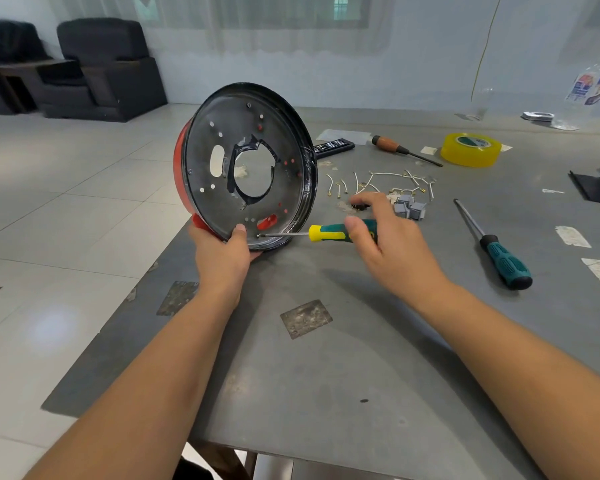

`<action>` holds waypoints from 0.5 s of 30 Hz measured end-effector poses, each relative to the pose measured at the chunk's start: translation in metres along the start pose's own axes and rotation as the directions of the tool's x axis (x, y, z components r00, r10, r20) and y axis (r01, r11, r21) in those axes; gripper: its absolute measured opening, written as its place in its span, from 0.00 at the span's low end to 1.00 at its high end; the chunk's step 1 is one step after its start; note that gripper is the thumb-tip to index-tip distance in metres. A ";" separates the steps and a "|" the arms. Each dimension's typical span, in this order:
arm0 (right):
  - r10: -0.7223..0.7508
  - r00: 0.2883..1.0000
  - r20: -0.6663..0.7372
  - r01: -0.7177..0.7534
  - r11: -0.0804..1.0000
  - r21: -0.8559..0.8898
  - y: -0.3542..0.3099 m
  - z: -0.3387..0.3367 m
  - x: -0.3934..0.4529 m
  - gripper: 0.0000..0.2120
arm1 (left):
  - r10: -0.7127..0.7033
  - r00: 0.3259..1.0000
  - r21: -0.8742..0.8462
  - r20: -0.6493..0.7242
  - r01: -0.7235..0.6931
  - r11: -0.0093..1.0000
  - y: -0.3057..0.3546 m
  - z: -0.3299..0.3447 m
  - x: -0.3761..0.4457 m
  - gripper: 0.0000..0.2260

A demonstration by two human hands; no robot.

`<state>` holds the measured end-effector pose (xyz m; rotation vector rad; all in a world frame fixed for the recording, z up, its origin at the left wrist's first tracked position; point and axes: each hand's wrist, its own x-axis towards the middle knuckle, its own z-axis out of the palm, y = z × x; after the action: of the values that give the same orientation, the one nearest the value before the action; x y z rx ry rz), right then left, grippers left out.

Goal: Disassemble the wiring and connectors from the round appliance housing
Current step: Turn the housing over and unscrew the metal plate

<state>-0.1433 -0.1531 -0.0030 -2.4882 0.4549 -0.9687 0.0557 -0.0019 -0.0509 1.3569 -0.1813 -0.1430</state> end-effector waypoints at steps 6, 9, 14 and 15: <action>0.017 0.998 0.059 -0.023 0.995 0.097 0.001 -0.005 -0.004 0.21 | -0.006 1.000 0.018 -0.009 0.006 1.000 0.000 0.000 0.001 0.25; 0.063 0.998 0.001 -0.060 0.953 -0.297 0.001 -0.003 0.000 0.24 | -0.009 1.000 0.023 -0.012 0.009 1.000 -0.001 0.000 0.001 0.26; -0.034 0.999 0.032 0.023 0.956 0.291 -0.004 -0.005 -0.003 0.19 | -0.009 1.000 0.017 -0.007 0.009 1.000 -0.001 0.000 0.001 0.25; -0.013 0.999 0.036 0.002 0.955 0.297 -0.004 -0.005 -0.004 0.21 | -0.002 1.000 0.022 -0.004 0.002 1.000 0.000 -0.001 0.000 0.25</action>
<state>-0.1487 -0.1499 0.0001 -2.2338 0.2649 -0.9173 0.0559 -0.0015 -0.0514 1.3788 -0.1785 -0.1400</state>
